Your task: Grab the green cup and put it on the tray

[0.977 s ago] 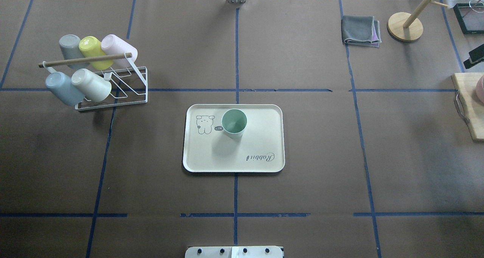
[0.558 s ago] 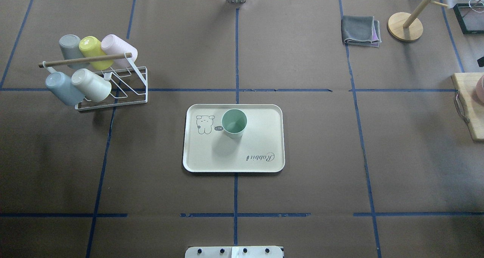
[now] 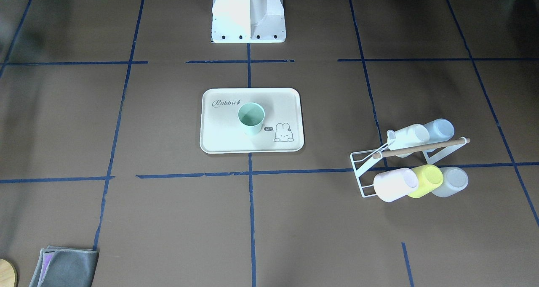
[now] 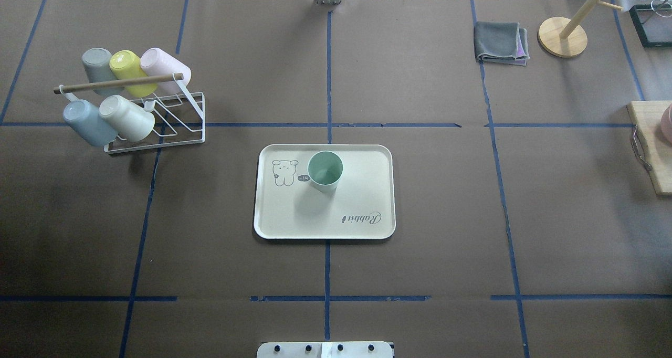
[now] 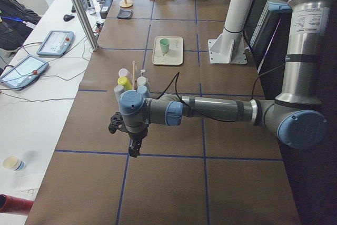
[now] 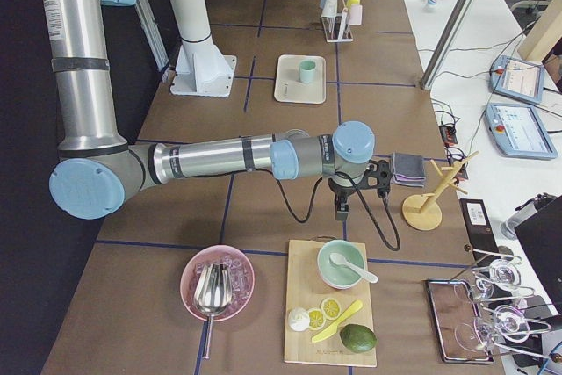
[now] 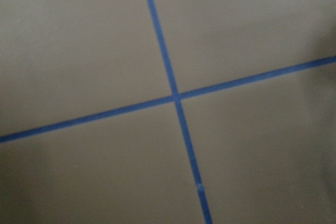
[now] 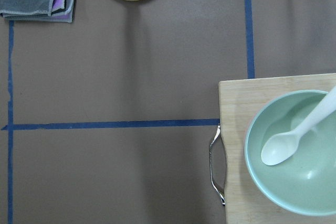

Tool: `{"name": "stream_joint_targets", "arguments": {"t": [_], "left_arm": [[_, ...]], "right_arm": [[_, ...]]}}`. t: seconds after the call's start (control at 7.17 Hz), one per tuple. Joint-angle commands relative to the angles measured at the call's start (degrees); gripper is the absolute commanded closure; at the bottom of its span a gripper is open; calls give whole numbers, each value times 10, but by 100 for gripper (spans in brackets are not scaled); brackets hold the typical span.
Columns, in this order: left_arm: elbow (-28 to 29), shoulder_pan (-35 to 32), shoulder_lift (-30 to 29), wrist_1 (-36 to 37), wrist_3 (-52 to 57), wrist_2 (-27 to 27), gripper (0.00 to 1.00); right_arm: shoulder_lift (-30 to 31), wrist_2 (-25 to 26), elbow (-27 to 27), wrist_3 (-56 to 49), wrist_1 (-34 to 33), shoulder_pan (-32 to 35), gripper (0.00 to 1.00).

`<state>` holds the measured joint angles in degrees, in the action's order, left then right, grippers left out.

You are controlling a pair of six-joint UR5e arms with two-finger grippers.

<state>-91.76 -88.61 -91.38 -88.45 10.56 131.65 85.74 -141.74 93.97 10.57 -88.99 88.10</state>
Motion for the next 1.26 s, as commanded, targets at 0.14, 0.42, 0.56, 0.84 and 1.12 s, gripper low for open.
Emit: {"name": "stream_joint_targets", "arguments": {"t": [0.14,0.42,0.56,0.84,1.12], "left_arm": [[11,-10,10,29,30,-6,0],[12,-10,9,29,26,-5,0],[12,-10,9,29,0,-5,0],[11,-10,9,25,-26,-4,0],[11,-10,8,28,-27,24,0]], "right_arm": [[18,8,-4,-35,0,20,0],[25,16,-7,-35,0,20,0],[29,17,-8,-35,0,20,0],[34,16,-10,-34,0,22,0],[36,16,-10,-33,0,23,0]]}}
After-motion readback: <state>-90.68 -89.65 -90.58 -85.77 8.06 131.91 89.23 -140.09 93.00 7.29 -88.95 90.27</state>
